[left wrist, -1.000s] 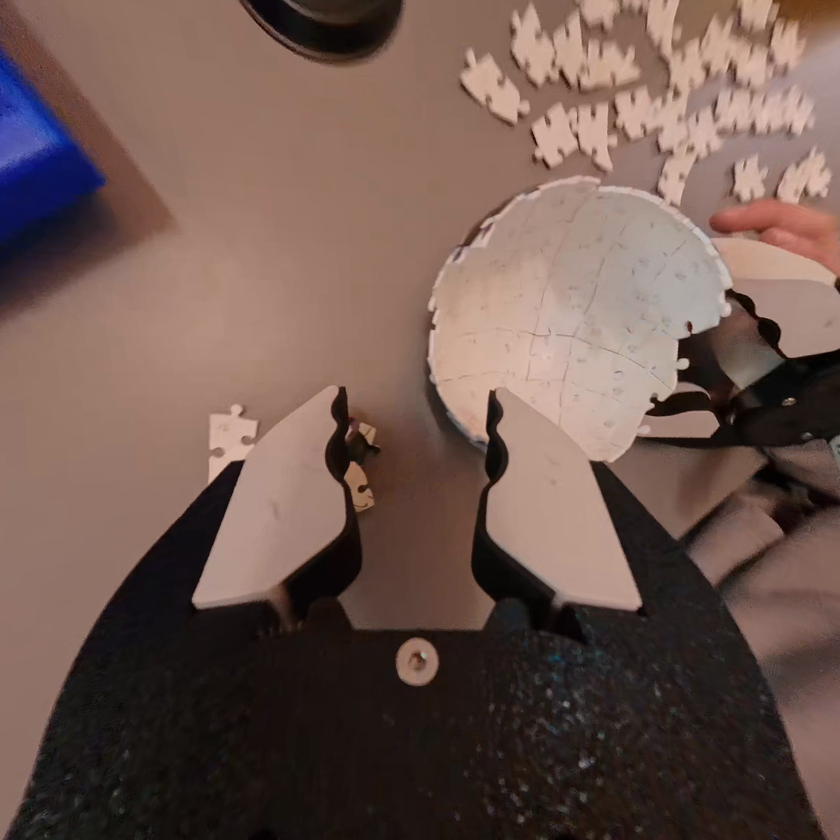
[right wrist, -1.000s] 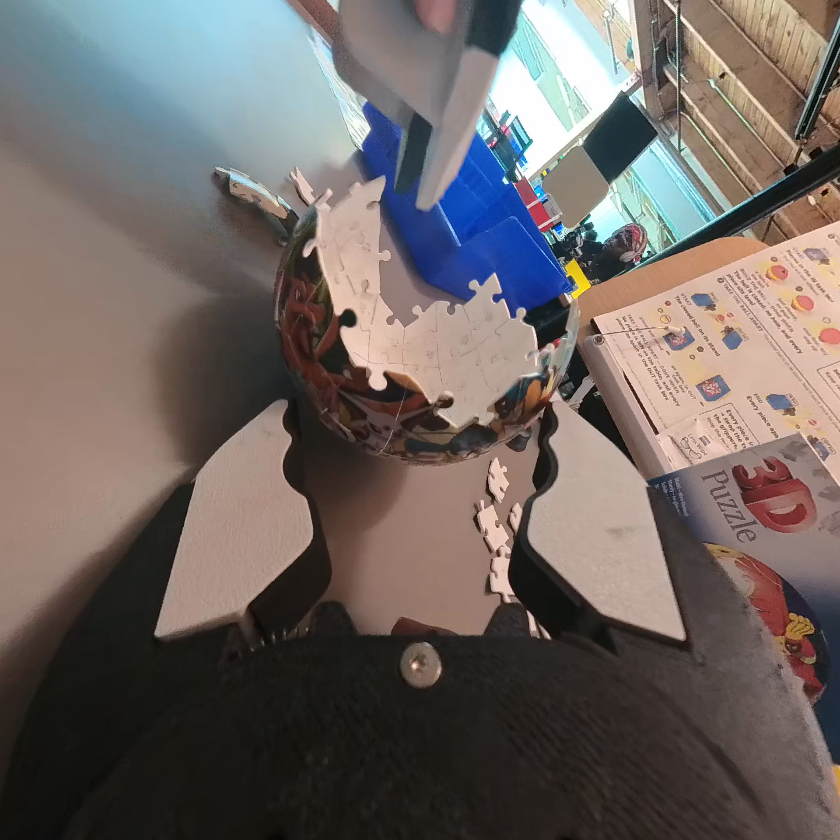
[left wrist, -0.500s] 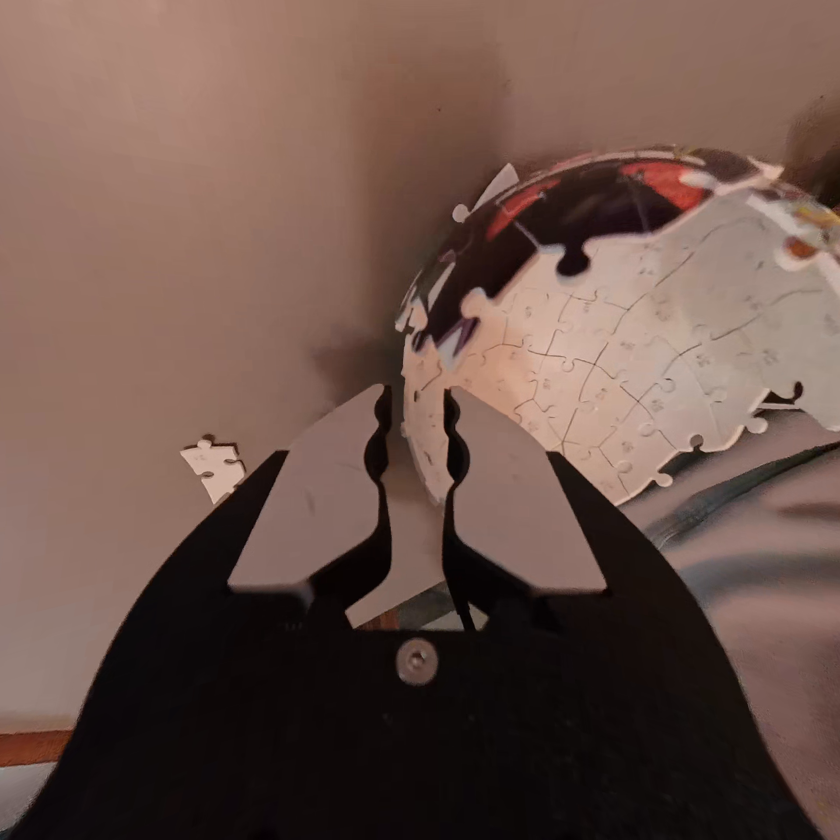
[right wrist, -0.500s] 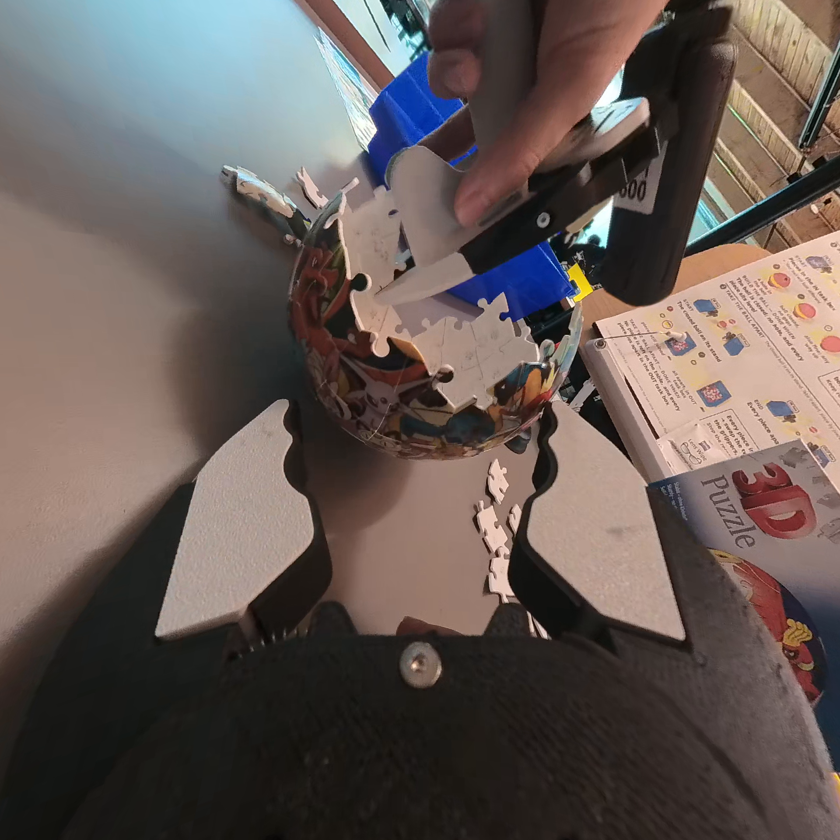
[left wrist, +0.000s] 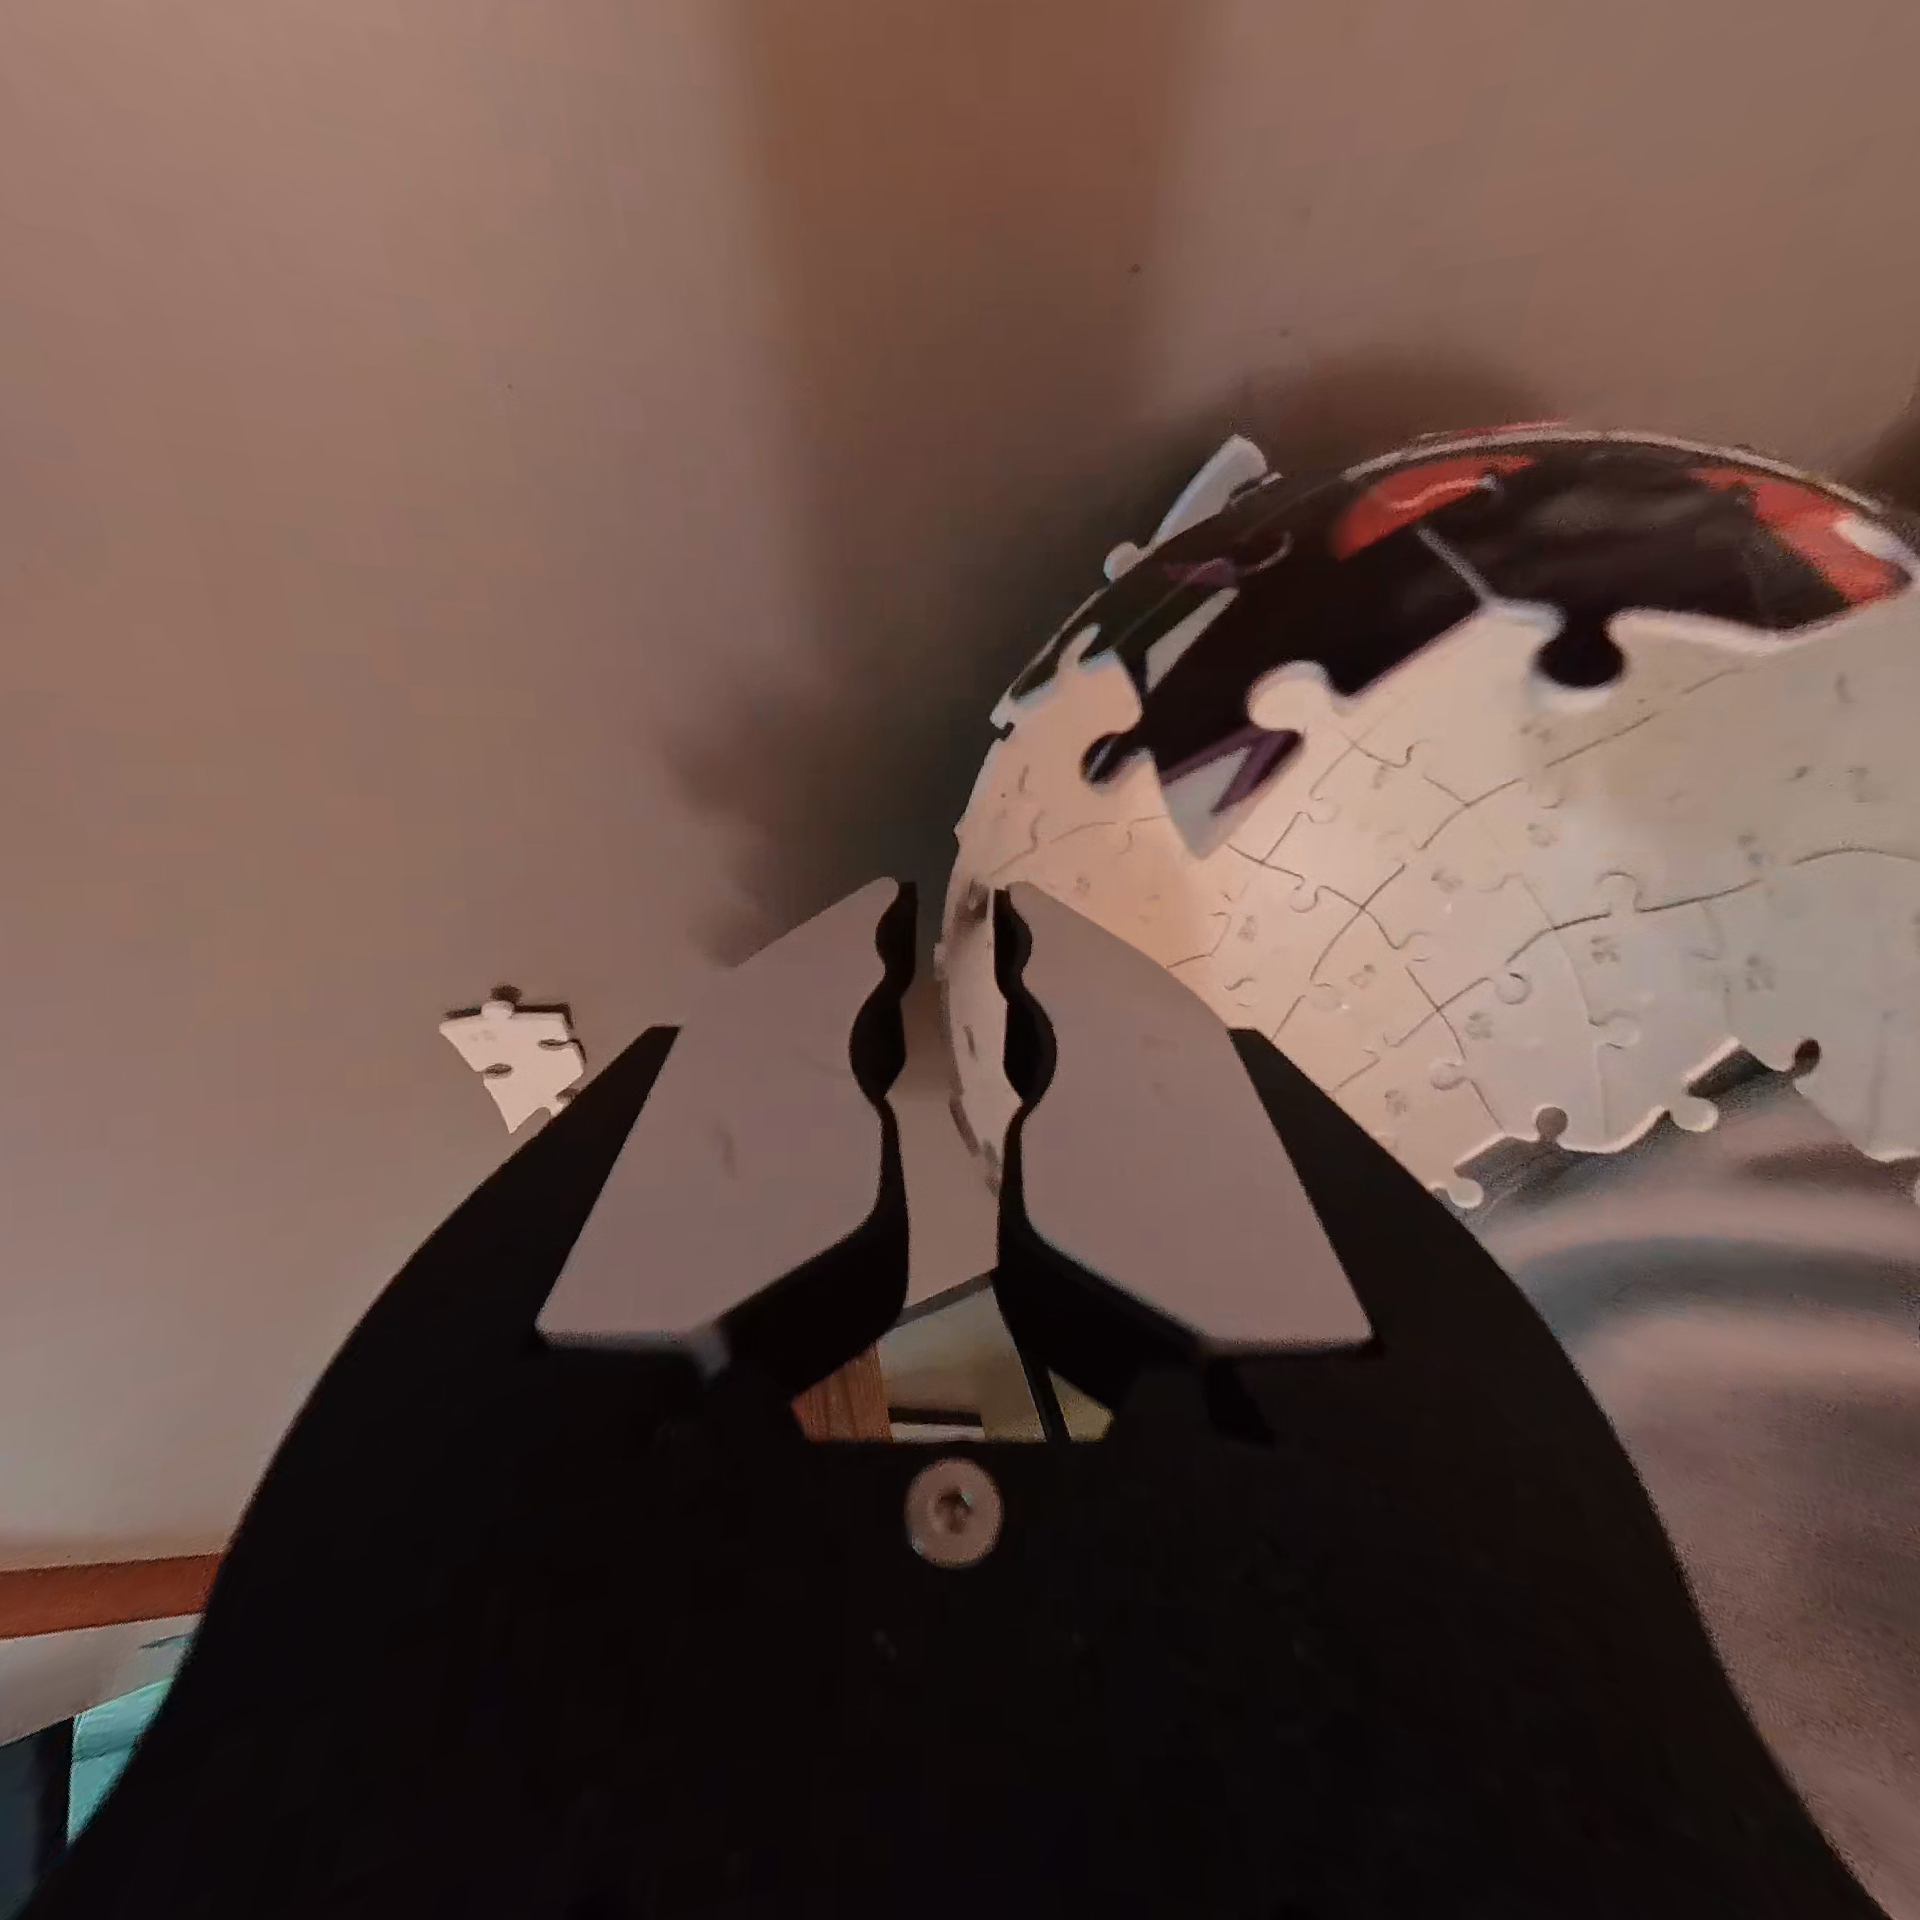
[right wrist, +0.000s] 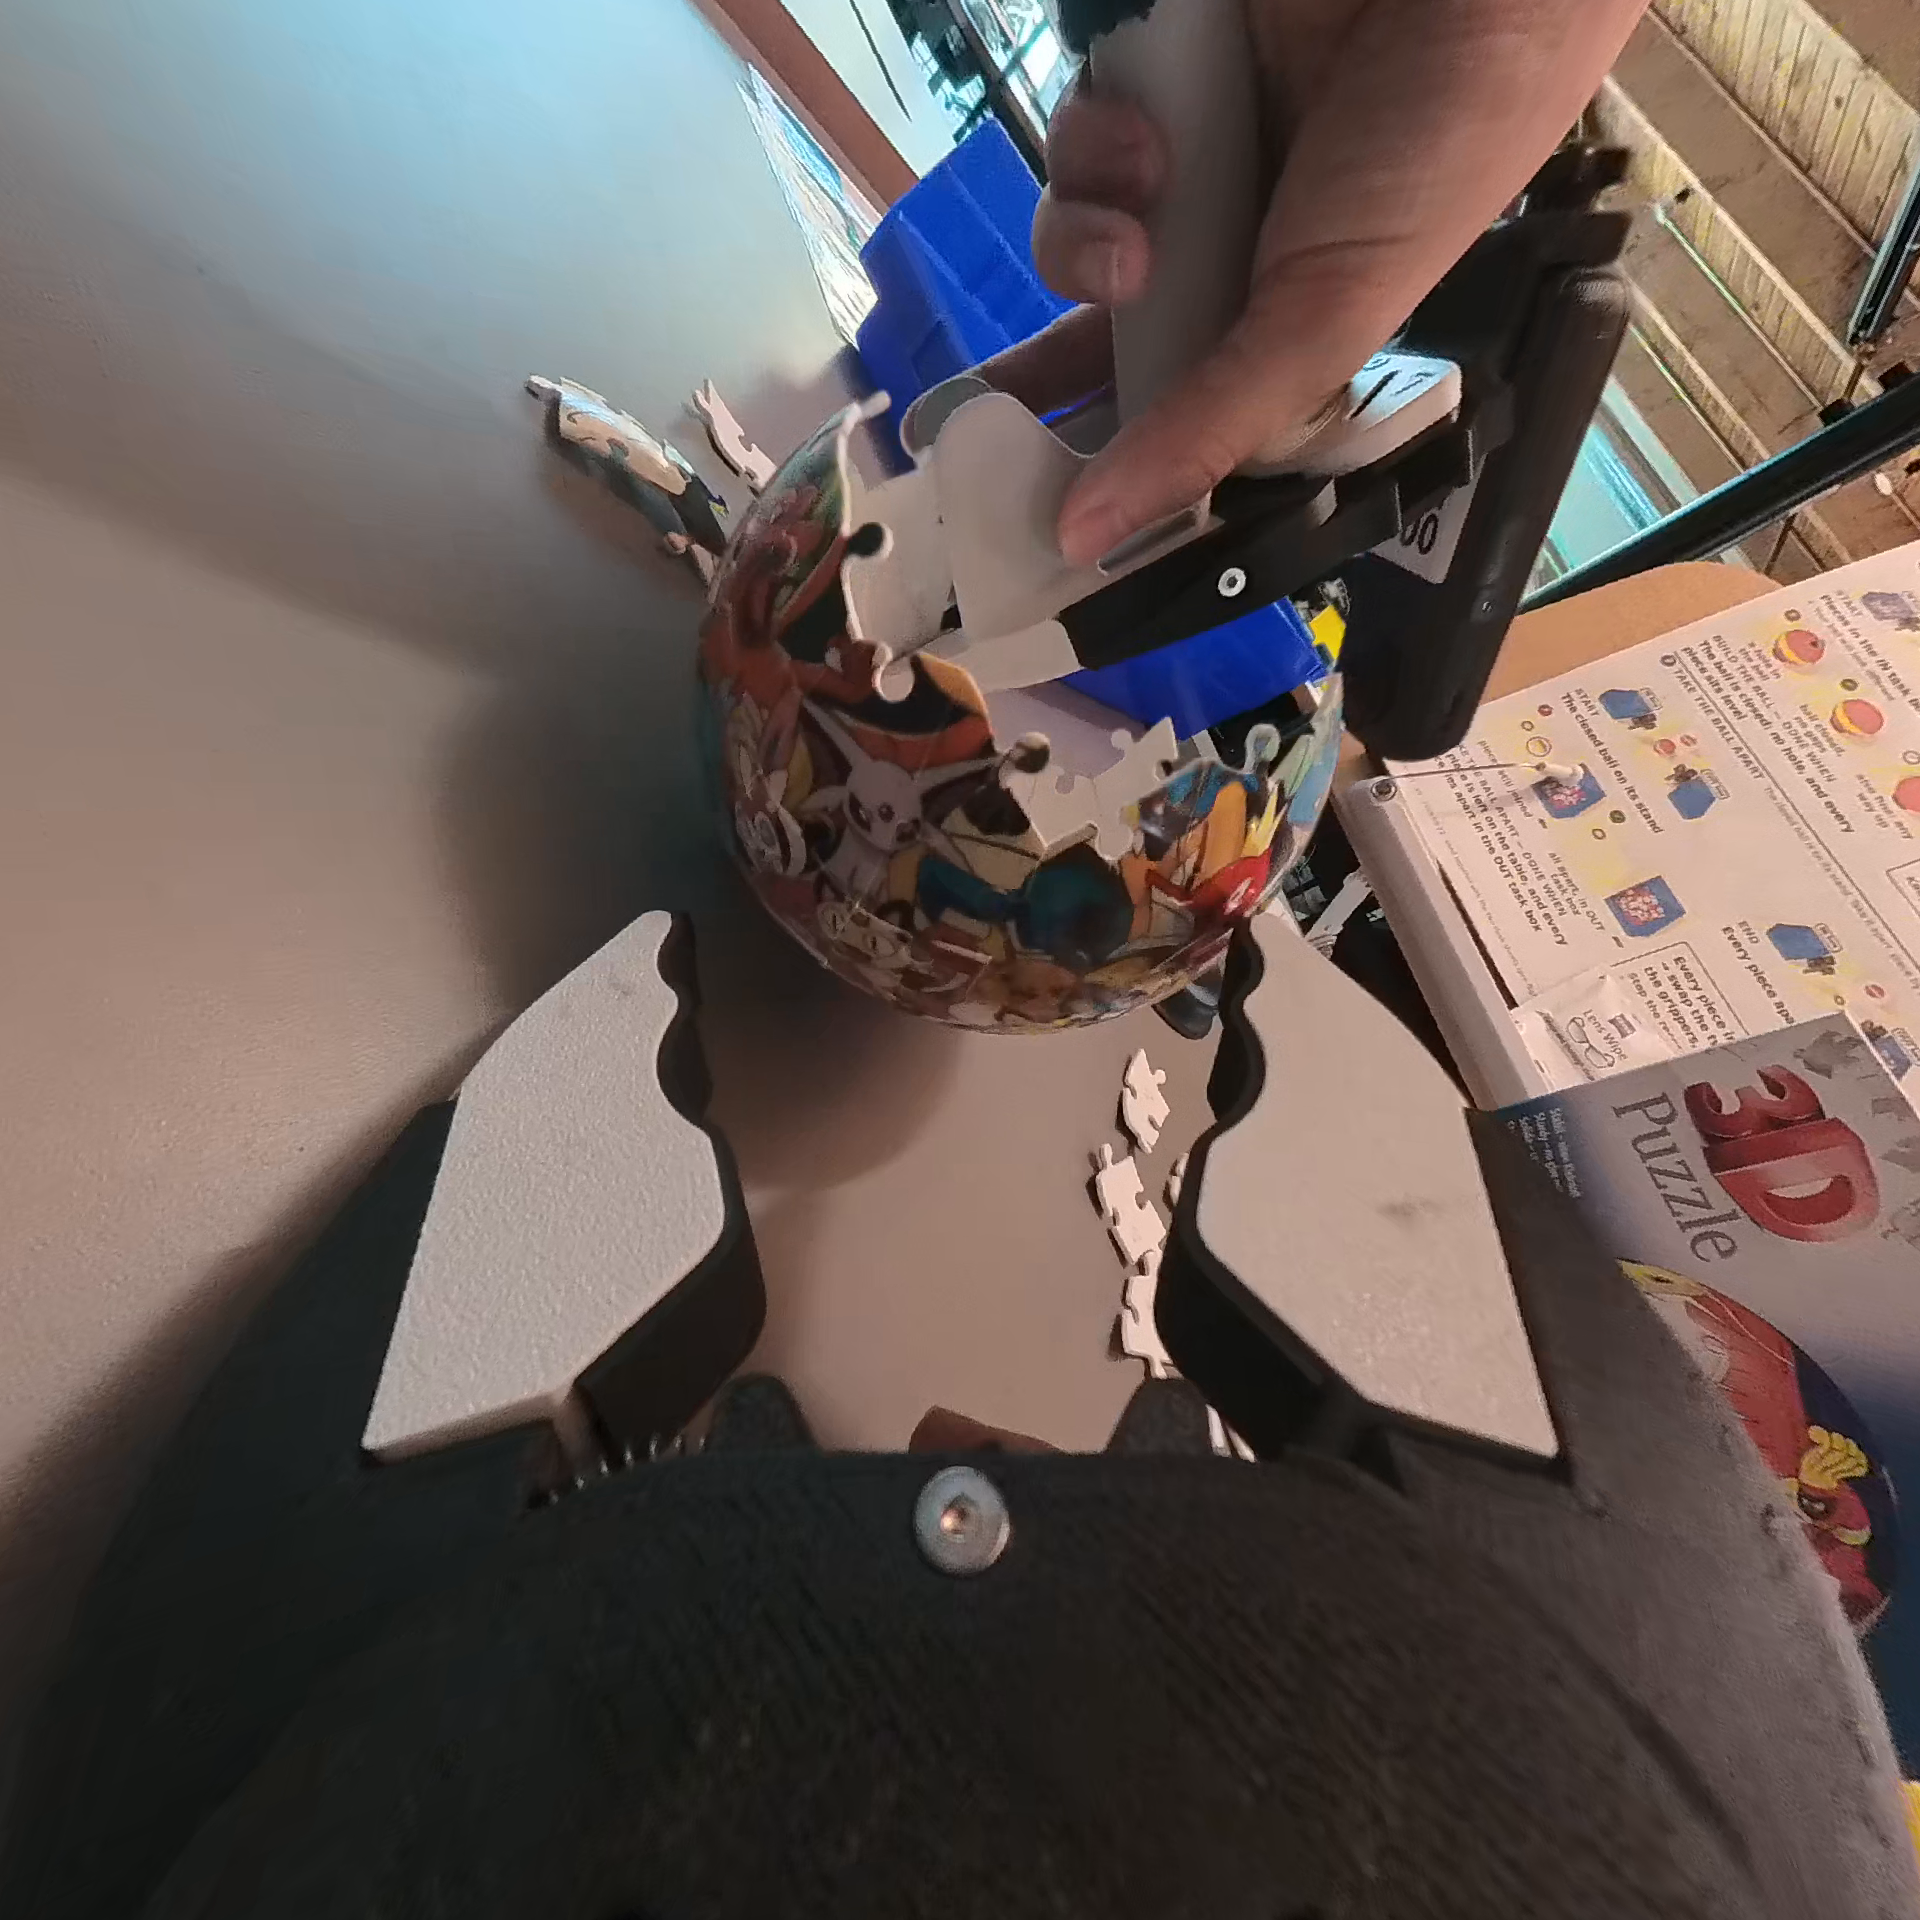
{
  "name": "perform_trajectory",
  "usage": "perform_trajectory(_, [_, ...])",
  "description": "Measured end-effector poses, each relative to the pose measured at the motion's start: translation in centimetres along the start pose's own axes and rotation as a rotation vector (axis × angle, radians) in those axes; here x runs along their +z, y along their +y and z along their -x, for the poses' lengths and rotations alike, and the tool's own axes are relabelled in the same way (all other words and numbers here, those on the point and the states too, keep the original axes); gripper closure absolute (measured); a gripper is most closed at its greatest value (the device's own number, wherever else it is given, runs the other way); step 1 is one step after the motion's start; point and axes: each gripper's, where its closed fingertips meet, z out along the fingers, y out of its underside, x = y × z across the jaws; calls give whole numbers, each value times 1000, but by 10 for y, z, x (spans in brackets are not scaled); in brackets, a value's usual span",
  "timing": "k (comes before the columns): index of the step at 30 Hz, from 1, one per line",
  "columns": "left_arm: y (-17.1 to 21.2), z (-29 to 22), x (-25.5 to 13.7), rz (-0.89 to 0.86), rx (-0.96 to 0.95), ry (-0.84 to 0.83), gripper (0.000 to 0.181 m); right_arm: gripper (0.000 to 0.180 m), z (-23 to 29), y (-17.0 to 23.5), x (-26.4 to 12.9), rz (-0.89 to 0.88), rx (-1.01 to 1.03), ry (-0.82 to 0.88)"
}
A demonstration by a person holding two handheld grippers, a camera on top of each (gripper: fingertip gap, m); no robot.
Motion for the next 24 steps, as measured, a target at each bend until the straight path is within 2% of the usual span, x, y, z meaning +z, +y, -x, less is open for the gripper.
perform_trajectory(4, [-1, 2, 6, 32, -8, 30, 158, 86, 0, 0, 0, -1, 8, -4])
perform_trajectory(9, [-7, -1, 4, 26, -5, 91, 174, 89, 1, 1, 1, 2, 16, -6])
perform_trajectory(20, [-5, -1, 5, 22, -18, 159, 175, 89, -2, 2, 5, 14, 26, 13])
perform_trajectory(21, [-4, 0, 5, 24, -11, 151, 174, 90, -2, 2, 6, 15, 24, 14])
perform_trajectory(23, [-2, 8, 4, 32, 12, 96, 152, 93, 0, 1, 7, 16, 18, 10])
perform_trajectory(24, [-1, 8, 3, 34, 19, 91, 151, 94, 0, 1, 7, 16, 15, 9])
